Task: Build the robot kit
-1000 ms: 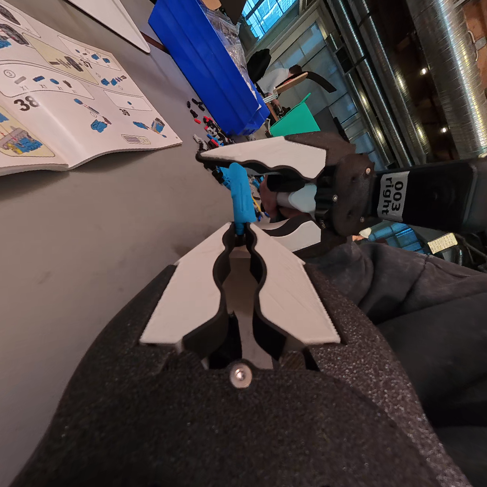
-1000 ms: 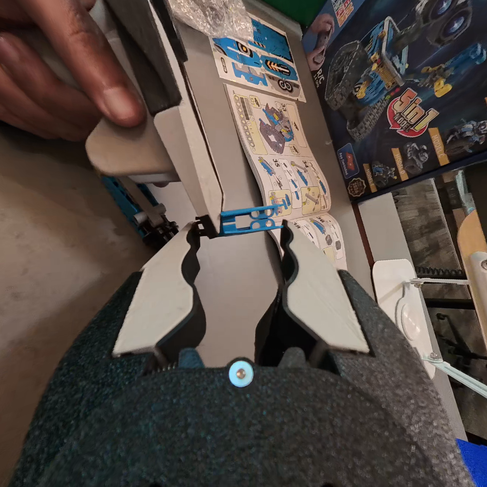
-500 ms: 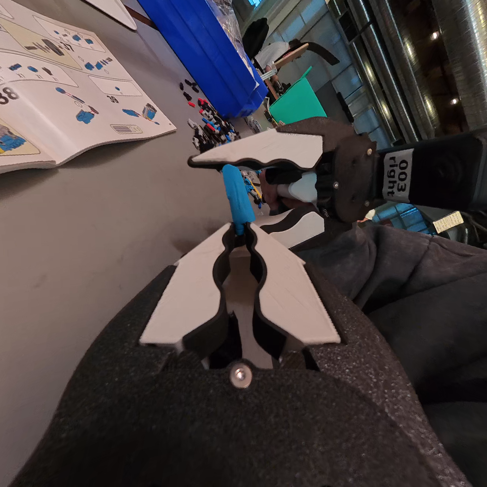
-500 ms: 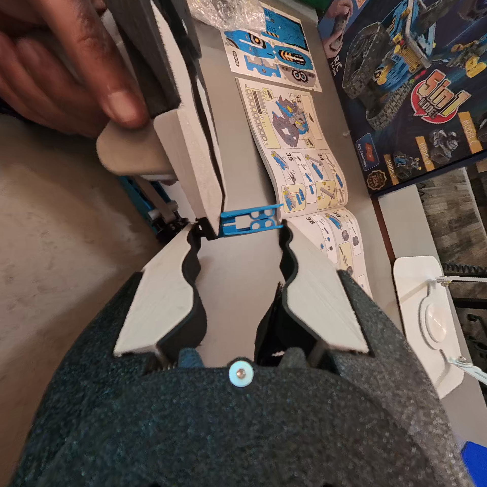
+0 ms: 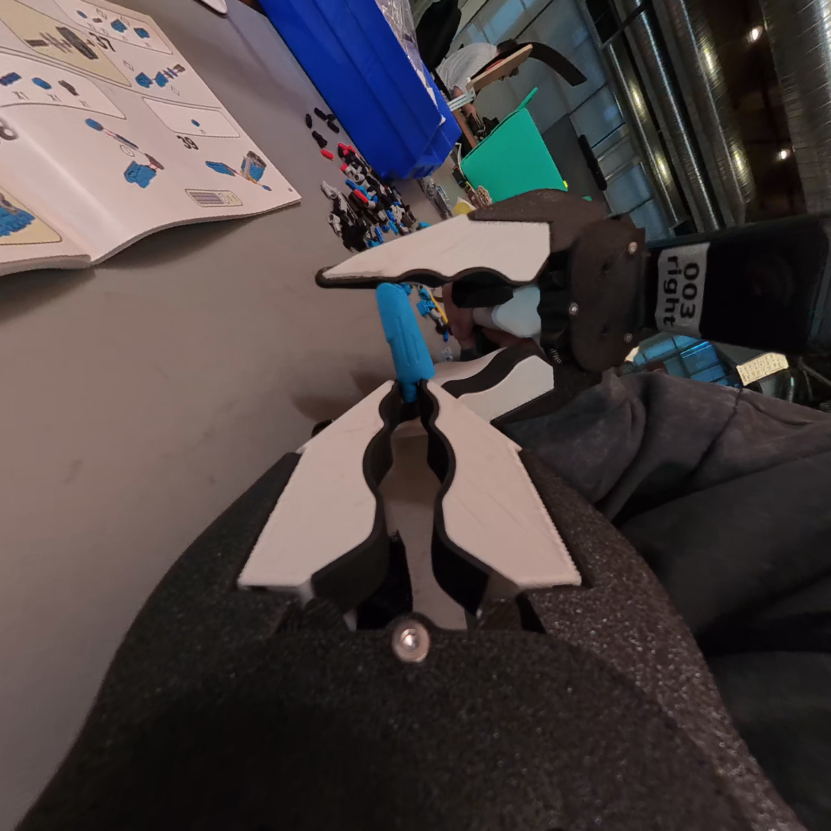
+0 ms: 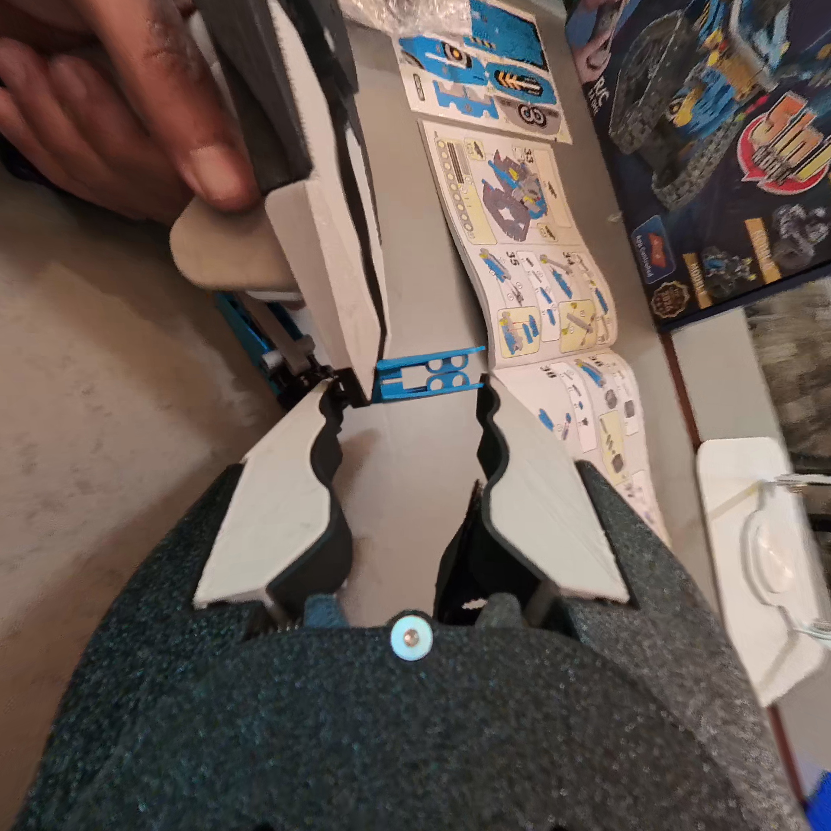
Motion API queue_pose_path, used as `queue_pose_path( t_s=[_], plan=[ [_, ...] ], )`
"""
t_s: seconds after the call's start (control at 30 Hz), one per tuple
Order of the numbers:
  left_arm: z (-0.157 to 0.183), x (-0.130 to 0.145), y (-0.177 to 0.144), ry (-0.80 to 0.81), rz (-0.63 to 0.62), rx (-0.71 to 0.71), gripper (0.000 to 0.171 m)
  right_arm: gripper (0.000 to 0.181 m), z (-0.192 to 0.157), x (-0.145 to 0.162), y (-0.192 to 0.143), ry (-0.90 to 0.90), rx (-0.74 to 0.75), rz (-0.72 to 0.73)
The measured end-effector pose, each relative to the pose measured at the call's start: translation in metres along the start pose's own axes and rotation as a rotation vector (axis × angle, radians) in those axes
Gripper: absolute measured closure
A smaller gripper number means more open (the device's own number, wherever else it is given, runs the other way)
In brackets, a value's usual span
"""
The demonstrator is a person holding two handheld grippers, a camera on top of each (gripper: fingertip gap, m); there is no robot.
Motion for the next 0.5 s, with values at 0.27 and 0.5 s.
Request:
queue_pose_path(
  t_s=[0.27, 0.5],
  plan=[
    [0.0001, 0.0002, 0.0003, -0.007, -0.004, 0.002, 0.165, 0.121, 0.0, 0.001, 0.0005, 0.011, -0.009, 0.001],
    [-0.0005, 0.0002, -0.0015, -0.007, -0.005, -0.001, 0.165, 0.12, 0.0001, 0.0012, 0.0022, 0.028, -0.023, 0.018]
  ],
)
Point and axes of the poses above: each gripper's, where its closed fingertips meet, y out along the fingers, x out of its underside, z = x × y across the jaws, the point moved 9 cm from there along -y, back along the fingers, and after that the axes turned 5 degrees about x, right-handed, at the moved point
